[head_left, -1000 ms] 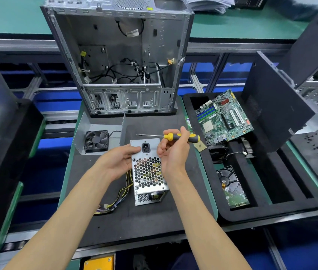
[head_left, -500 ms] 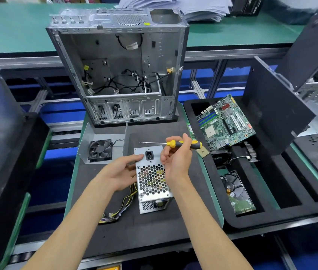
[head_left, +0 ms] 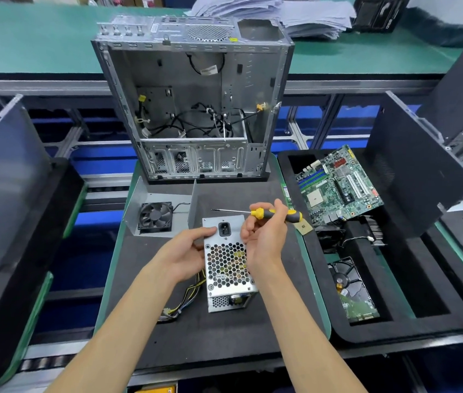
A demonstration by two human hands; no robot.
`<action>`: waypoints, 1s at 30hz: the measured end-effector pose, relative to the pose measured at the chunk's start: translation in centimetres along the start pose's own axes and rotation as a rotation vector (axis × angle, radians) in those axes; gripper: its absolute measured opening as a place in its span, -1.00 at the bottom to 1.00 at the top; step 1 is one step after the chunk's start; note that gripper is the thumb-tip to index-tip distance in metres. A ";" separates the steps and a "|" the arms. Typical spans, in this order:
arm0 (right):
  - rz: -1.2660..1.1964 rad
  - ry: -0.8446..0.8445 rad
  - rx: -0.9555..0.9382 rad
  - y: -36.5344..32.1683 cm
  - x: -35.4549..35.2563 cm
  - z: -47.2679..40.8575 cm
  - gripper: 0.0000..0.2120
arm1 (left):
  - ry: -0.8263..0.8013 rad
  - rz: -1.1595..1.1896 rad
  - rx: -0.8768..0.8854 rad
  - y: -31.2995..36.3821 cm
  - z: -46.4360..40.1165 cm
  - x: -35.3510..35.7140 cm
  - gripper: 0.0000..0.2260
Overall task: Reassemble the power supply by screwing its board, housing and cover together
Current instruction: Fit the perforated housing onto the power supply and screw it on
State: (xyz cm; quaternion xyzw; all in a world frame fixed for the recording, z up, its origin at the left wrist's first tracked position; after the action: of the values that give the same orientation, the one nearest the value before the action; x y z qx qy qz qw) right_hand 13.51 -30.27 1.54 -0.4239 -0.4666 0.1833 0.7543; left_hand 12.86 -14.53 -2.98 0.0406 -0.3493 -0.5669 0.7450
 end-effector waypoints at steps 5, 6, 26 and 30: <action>0.007 -0.001 -0.012 0.0 0.0 -0.2 -0.45 | -0.037 -0.046 -0.023 0.1 0.2 0.3 -0.60; 0.006 -0.001 -0.017 -0.1 -0.1 -0.2 -0.45 | -0.043 -0.056 -0.016 0.2 0.1 0.4 -0.60; 0.793 -0.433 -0.534 -6.5 5.8 -1.1 -0.47 | -0.116 0.034 0.064 0.3 -1.6 -0.5 -0.68; 0.855 -0.466 -0.547 -6.0 6.0 -1.2 -0.43 | -0.094 0.021 0.075 0.4 -1.7 -0.3 -0.71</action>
State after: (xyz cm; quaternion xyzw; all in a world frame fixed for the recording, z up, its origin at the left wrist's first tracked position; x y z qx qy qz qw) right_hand 16.86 -30.27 9.47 -0.7039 -0.4382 0.4339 0.3524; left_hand 14.08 -14.67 -4.25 0.0381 -0.4052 -0.5470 0.7315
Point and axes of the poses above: each hand's wrist, its own z-axis away from the middle knuckle, its own x-axis out of the palm, y = z × x, the point moved 9 cm from there along -z, towards the middle knuckle, and after that the axes turned 9 degrees about -x, right-handed, at the moved point
